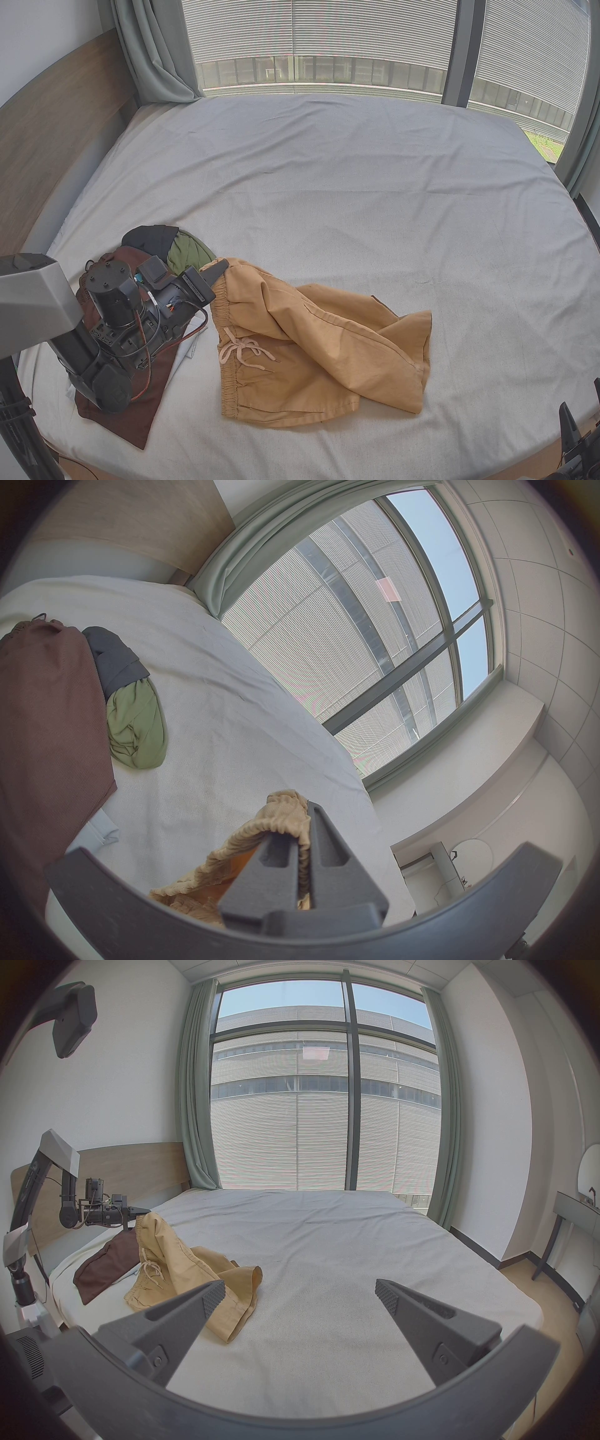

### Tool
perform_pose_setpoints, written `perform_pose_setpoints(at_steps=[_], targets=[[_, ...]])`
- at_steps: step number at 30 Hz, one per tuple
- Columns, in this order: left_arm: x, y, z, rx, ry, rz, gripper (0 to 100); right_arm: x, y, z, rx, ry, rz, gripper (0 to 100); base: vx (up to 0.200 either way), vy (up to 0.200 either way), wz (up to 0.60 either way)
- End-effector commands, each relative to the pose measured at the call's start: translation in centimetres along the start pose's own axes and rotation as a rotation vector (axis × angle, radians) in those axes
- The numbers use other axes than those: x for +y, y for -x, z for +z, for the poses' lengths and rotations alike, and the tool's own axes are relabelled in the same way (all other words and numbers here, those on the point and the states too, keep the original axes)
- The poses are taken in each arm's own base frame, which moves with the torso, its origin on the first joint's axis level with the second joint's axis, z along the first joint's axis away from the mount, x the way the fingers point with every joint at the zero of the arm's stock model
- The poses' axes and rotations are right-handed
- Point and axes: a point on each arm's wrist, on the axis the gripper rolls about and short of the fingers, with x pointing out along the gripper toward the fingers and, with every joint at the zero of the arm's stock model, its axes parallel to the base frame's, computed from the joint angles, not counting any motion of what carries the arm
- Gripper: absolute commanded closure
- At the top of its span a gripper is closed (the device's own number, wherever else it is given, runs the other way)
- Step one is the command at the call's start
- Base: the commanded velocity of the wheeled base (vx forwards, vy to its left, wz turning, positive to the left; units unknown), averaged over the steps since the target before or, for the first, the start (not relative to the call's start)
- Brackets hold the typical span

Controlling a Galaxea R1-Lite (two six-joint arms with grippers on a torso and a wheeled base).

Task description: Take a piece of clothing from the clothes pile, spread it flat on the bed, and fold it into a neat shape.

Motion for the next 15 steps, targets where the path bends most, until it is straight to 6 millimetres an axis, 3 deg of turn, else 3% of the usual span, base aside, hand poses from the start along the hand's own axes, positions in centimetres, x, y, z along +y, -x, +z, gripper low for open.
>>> perform_pose_setpoints(at_steps=[1, 10, 12, 15], targets=[[-0.1, 0.0, 0.2, -0.005, -0.002, -0.005, 100, 0.0, 0.0, -0.5, 0.002, 0.001, 0.0, 0, 0.0, 0.0, 0.0], [-0.2, 0.0, 0.3, -0.009, 0.0, -0.01, 100, 0.0, 0.0, -0.4, -0.008, -0.001, 0.002, 0, 0.0, 0.0, 0.0], [-0.2, 0.0, 0.2, -0.008, -0.001, -0.009, 100, 0.0, 0.2, 1.2, -0.101, 0.008, 0.004, 0, 0.0, 0.0, 0.0], [-0.2, 0.0, 0.2, -0.008, -0.001, -0.009, 100, -0.1, 0.3, 6.1, -0.194, 0.01, 0.0, 0, 0.0, 0.0, 0.0]])
